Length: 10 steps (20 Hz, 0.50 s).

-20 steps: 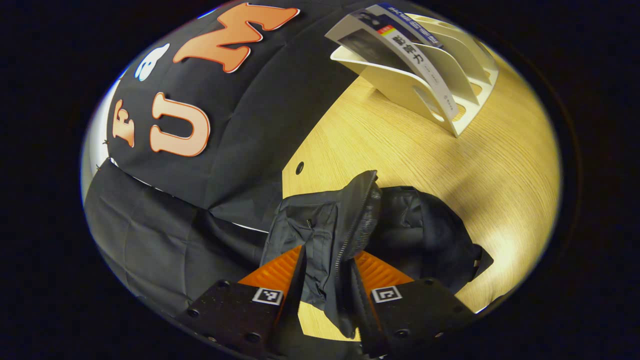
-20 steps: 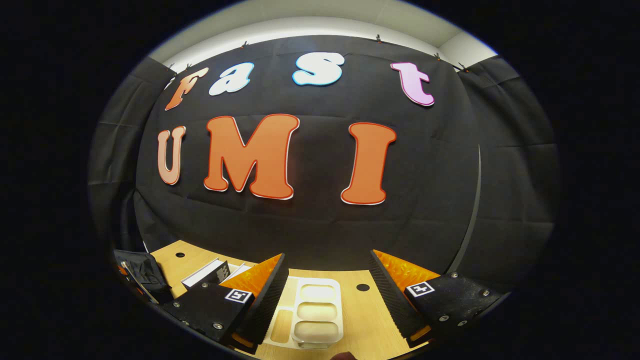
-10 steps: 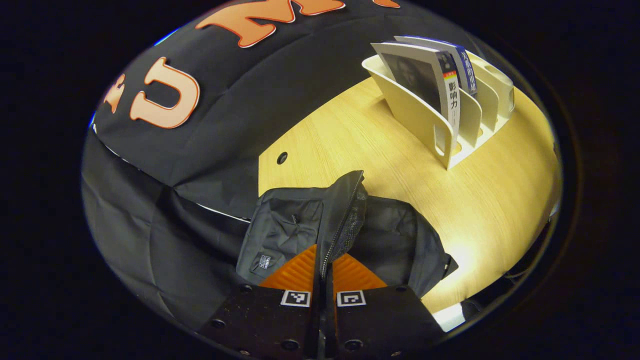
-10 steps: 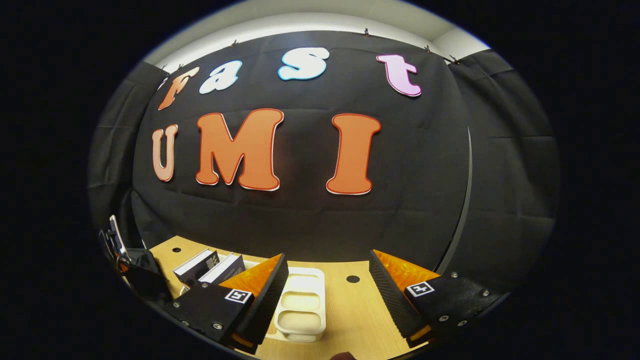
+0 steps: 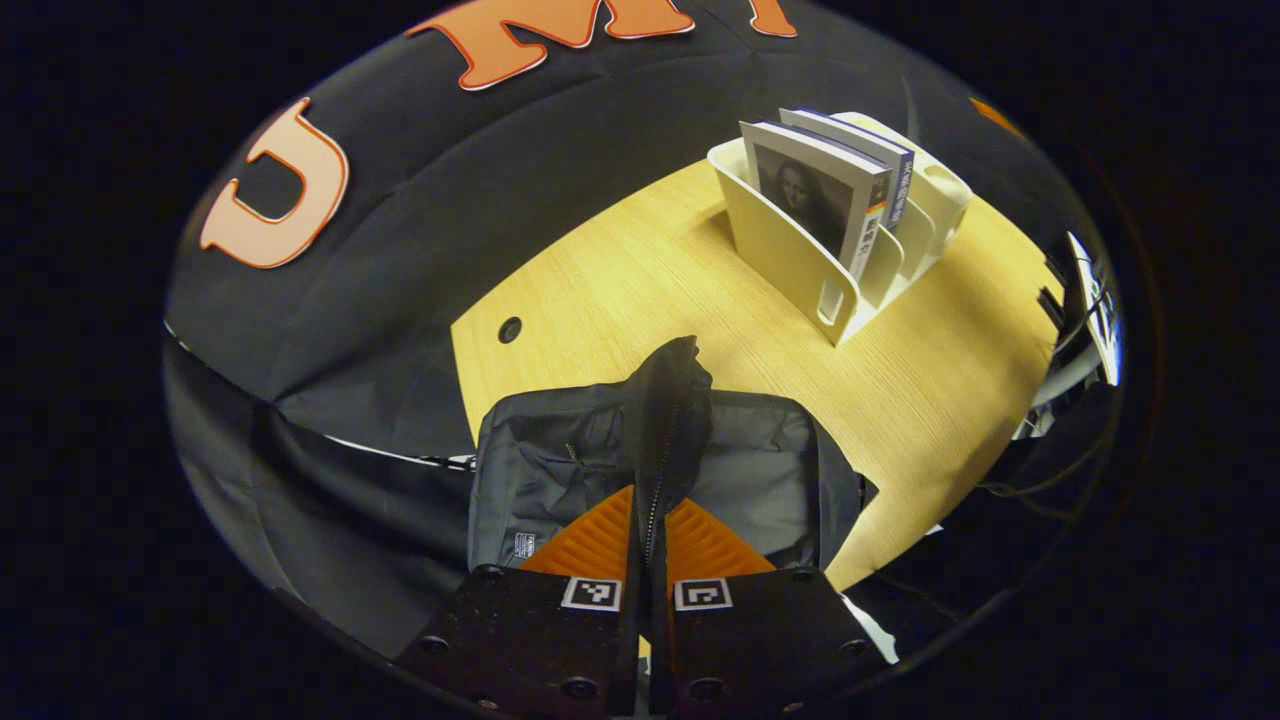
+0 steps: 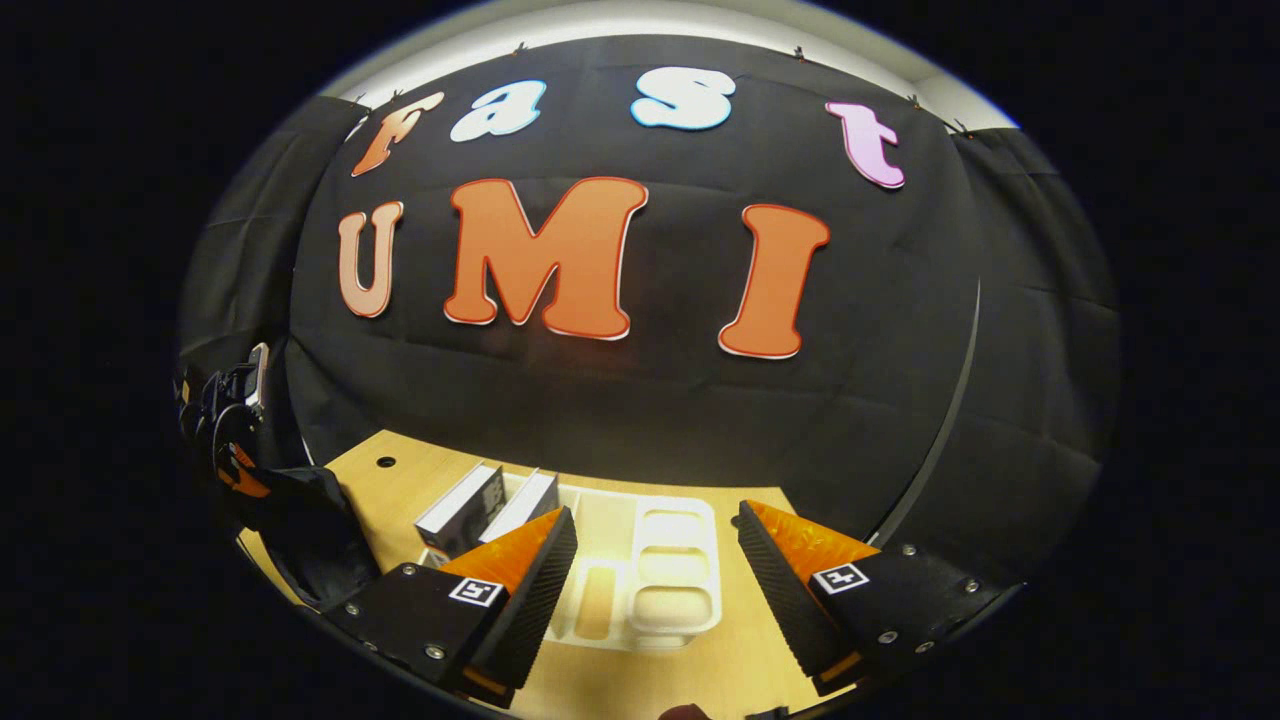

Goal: Open the schoolbag, grab two books from the bookshelf and put them into the schoolbag.

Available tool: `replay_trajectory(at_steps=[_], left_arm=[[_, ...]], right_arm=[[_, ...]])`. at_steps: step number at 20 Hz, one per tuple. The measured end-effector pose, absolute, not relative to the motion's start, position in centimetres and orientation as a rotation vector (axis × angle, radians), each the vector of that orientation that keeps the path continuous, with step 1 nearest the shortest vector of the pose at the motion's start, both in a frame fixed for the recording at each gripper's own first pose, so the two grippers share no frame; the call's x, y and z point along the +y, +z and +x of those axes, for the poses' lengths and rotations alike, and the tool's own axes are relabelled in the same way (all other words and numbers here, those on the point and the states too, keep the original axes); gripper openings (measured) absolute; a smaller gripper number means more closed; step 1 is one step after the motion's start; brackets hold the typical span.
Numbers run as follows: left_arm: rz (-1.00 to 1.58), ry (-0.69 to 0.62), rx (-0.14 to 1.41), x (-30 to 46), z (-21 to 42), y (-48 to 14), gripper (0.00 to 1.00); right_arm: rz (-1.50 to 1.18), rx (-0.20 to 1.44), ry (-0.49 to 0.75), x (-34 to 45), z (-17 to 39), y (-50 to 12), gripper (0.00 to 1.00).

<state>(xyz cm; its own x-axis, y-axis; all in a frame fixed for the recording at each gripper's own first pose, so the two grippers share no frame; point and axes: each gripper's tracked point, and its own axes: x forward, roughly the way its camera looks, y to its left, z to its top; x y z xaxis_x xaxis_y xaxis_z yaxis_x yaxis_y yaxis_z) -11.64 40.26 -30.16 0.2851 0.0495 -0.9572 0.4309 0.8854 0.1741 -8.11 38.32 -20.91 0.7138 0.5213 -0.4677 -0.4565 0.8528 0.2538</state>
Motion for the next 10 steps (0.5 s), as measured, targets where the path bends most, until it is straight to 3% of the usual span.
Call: replay_trajectory(at_steps=[4, 10], left_arm=[[0.352, -0.410, 1.279, 41.6, -11.1, -28.7, 0.05], [0.314, -0.551, 1.297, 42.3, -10.9, -28.0, 0.06]], right_arm=[[0.174, 0.707, 0.693, 45.1, -13.1, -18.7, 0.96], [0.227, 0.912, 0.708, 50.1, -13.4, -15.5, 0.97]])
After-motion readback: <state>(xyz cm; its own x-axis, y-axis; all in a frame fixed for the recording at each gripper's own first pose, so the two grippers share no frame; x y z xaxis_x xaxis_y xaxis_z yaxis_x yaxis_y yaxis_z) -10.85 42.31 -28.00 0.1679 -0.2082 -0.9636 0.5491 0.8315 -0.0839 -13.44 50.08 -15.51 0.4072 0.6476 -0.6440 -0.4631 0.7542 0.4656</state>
